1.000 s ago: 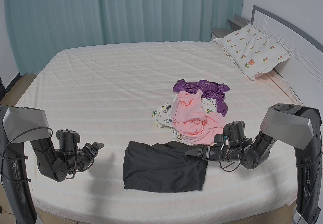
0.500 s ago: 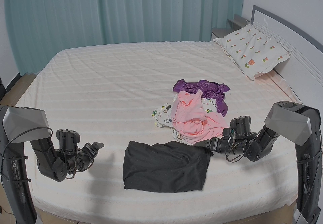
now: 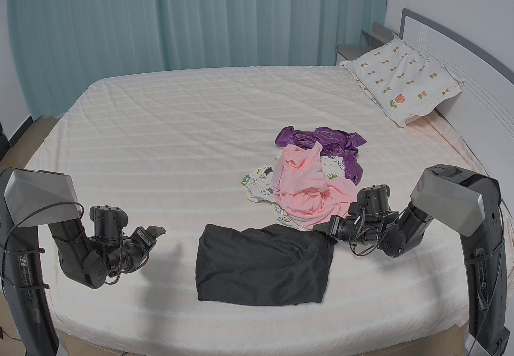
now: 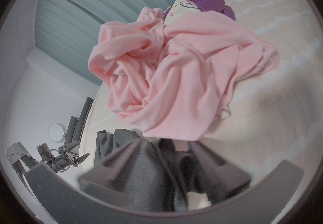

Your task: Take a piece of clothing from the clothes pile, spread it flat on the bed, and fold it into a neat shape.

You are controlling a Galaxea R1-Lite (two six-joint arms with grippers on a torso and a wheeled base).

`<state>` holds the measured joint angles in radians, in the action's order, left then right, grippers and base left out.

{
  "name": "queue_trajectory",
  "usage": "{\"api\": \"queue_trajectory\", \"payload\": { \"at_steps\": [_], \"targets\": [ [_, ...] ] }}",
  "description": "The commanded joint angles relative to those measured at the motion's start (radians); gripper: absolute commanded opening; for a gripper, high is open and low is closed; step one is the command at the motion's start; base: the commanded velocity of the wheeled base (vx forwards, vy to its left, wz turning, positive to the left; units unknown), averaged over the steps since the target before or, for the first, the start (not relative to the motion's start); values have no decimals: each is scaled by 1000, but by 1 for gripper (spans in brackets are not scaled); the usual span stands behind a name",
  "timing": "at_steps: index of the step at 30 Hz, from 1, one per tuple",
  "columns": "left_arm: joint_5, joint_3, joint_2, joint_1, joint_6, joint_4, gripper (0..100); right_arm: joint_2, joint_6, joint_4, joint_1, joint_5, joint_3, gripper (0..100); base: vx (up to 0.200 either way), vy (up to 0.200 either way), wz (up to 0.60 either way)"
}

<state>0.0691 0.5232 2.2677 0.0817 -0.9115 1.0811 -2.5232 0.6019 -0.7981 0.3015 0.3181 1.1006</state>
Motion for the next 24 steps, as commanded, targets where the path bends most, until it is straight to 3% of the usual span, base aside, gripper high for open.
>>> {"api": "queue_trajectory", "payload": {
  "at_steps": [1, 12, 13, 20, 24],
  "targets": [
    [0, 0, 1, 0, -1, 0, 100, 6, 2, -1, -15, -4, 1, 0, 0, 0, 0],
    [0, 0, 3, 1, -1, 0, 100, 7, 2, -29, -41, -4, -1, 0, 0, 0, 0],
    [0, 0, 3, 1, -1, 0, 100, 7, 2, -32, -41, -4, -2, 100, 0, 0, 0],
    [0, 0, 3, 1, -1, 0, 100, 72, -11, -33, -45, 7, -76, 100, 0, 0, 0],
    [0, 0, 3, 1, -1, 0, 100, 83, -56, -33, -50, 12, -107, 100, -200, 0, 0]
  ]
}}
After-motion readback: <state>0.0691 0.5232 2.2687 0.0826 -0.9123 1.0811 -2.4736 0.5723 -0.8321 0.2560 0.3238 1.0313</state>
